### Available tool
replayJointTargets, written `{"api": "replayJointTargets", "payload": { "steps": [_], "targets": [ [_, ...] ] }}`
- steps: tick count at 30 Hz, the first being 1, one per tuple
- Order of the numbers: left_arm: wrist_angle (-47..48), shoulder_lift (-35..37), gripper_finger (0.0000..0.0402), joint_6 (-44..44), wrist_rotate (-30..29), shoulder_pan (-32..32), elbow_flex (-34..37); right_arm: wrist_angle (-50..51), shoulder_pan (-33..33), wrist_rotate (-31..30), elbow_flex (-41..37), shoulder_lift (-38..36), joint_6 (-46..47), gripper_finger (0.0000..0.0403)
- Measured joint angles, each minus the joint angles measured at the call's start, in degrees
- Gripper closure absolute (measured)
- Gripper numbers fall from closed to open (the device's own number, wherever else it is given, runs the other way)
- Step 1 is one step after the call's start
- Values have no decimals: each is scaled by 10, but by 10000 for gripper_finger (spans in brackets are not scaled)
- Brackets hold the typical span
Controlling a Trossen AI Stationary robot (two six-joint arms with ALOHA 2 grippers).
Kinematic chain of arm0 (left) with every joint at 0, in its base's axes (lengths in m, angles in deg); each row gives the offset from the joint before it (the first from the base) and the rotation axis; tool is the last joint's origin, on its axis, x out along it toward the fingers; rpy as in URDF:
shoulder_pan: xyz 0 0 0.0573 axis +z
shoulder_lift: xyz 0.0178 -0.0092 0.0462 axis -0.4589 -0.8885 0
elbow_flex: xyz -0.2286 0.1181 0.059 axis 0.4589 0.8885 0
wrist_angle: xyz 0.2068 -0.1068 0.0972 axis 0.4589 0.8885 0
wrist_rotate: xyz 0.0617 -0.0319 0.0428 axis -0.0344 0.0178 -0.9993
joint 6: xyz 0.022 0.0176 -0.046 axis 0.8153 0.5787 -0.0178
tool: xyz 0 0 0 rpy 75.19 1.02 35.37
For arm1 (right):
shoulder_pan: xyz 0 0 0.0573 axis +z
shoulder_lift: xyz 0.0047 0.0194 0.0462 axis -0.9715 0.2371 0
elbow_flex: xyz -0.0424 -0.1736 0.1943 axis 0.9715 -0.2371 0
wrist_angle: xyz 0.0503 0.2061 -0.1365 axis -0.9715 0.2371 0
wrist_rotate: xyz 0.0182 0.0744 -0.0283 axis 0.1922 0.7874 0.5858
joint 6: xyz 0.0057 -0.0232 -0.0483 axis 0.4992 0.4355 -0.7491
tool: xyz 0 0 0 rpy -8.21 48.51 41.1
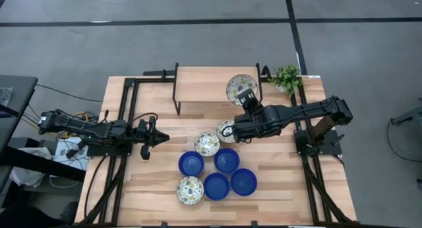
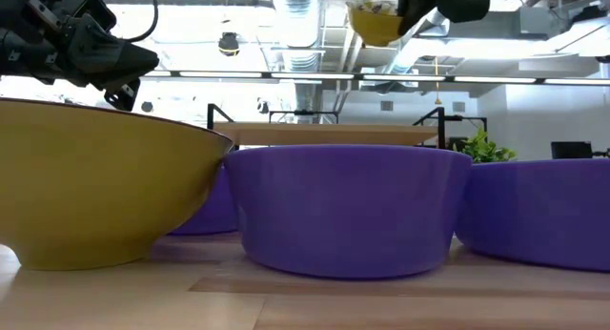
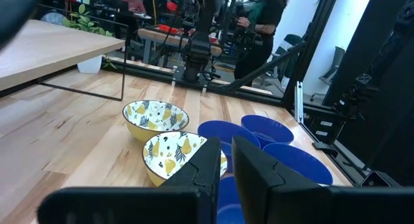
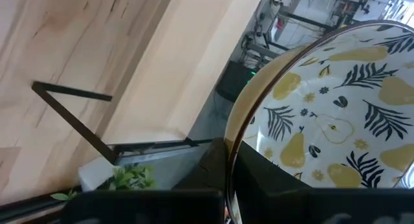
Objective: Pick & Place Mini bowls
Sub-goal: Put the yellow bowl on the shelf
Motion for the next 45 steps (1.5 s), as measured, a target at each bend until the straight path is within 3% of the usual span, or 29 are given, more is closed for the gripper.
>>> {"api": "replayJointTargets", "payload": {
  "steps": [7,21,29,33,45],
  "targets": [
    [0,0,363,0,0,0,0,-4,-58,180,0,0,-89,402],
    [-3,0,363,2,0,0,0,-18,-248,359,97,0,-255,402],
    [-3,0,362,2,0,0,0,-23,-330,393,112,0,-310,402],
    [-3,0,362,2,0,0,0,-37,-353,470,111,0,-305,402],
    [-3,0,362,2,0,0,0,-110,-381,472,18,1,-301,402]
  ]
}}
